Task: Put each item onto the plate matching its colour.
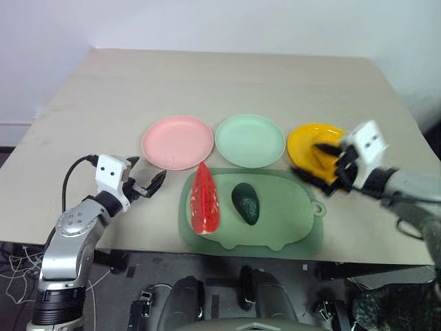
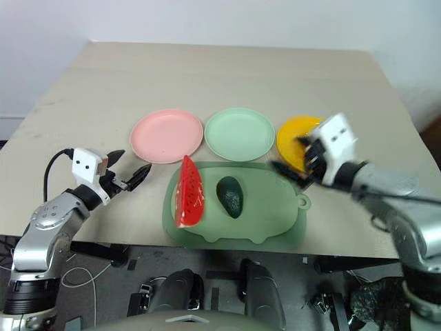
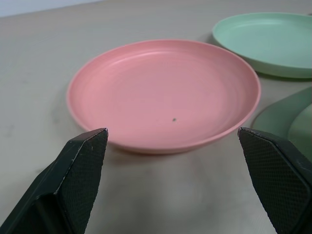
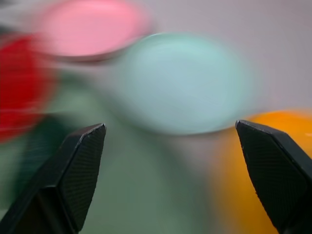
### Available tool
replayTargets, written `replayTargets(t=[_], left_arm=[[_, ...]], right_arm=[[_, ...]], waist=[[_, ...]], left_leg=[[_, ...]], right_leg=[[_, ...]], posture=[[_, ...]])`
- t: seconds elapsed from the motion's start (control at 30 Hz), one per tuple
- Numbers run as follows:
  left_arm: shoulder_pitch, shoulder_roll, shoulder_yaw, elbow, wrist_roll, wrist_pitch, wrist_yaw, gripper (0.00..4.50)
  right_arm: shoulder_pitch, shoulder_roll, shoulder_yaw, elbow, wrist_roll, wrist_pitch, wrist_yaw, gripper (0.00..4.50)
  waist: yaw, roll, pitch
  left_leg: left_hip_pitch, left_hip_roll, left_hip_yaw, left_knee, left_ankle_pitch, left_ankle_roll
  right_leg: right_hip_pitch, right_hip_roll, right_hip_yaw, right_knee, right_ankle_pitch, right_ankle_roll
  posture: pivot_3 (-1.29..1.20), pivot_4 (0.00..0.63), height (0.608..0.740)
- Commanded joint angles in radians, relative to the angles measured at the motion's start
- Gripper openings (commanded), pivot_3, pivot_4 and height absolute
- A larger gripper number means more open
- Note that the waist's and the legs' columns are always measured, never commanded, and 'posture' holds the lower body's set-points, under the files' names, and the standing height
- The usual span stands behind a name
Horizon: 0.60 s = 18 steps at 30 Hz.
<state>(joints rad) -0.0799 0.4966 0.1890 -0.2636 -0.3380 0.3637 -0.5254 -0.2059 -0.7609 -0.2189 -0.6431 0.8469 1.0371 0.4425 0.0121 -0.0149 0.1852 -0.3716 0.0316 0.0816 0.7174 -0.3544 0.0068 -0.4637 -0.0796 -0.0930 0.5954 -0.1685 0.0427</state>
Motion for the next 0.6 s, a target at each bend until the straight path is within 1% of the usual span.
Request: replayTargets(t=[0.03, 0.1, 0.27, 0.43, 0.6], left_arm=[[-0.023, 0.0, -0.009, -0.001, 0.0, -0.019, -0.012, 4.5], [-0.033, 0.004, -0.01, 0.012, 0.0, -0.021, -0.019, 4.5], [-0.043, 0.009, -0.006, 0.028, 0.002, -0.027, -0.031, 4.5], [-0.024, 0.007, 0.002, 0.015, 0.0, -0.029, -0.029, 4.5], [-0.014, 0.005, 0.004, 0.012, 0.0, -0.031, -0.025, 4.5]], right_arm=[[-0.051, 0.093, 0.01, -0.058, 0.149, 0.133, -0.146, 4.48], [-0.085, 0.15, 0.044, -0.055, 0.165, 0.183, -0.219, 4.48], [-0.126, 0.215, 0.107, -0.031, 0.169, 0.269, -0.303, 4.48], [-0.133, 0.227, 0.177, -0.002, 0.115, 0.284, -0.313, 4.48], [-0.143, 0.23, 0.258, 0.036, 0.049, 0.262, -0.288, 4.48]], waist=[[0.0, 0.0, 0.0], [-0.001, 0.0, 0.0], [0.002, 0.0, 0.0], [0.0, 0.0, 0.0], [-0.001, 0.0, 0.0]], left_leg=[[0.0, 0.0, 0.0, 0.0, 0.0, 0.0], [0.0, 0.0, 0.0, 0.0, 0.0, 0.0], [-0.001, 0.0, 0.0, 0.0, 0.0, 0.0], [-0.001, -0.001, 0.0, 0.0, 0.0, 0.0], [-0.001, -0.001, 0.0, 0.0, 0.0, 0.0]], right_leg=[[0.0, 0.0, 0.0, 0.0, 0.0, 0.0], [0.0, 0.0, 0.0, 0.0, 0.0, 0.0], [-0.001, 0.0, 0.0, 0.0, 0.0, 0.0], [-0.001, 0.0, 0.0, 0.0, 0.0, 0.0], [-0.001, 0.0, 0.0, 0.0, 0.0, 0.0]], posture=[[0.0, 0.15, 0.74], [0.0, 0.15, 0.74], [0.0, 0.15, 0.74], [0.0, 0.15, 0.74], [0.0, 0.15, 0.74]])
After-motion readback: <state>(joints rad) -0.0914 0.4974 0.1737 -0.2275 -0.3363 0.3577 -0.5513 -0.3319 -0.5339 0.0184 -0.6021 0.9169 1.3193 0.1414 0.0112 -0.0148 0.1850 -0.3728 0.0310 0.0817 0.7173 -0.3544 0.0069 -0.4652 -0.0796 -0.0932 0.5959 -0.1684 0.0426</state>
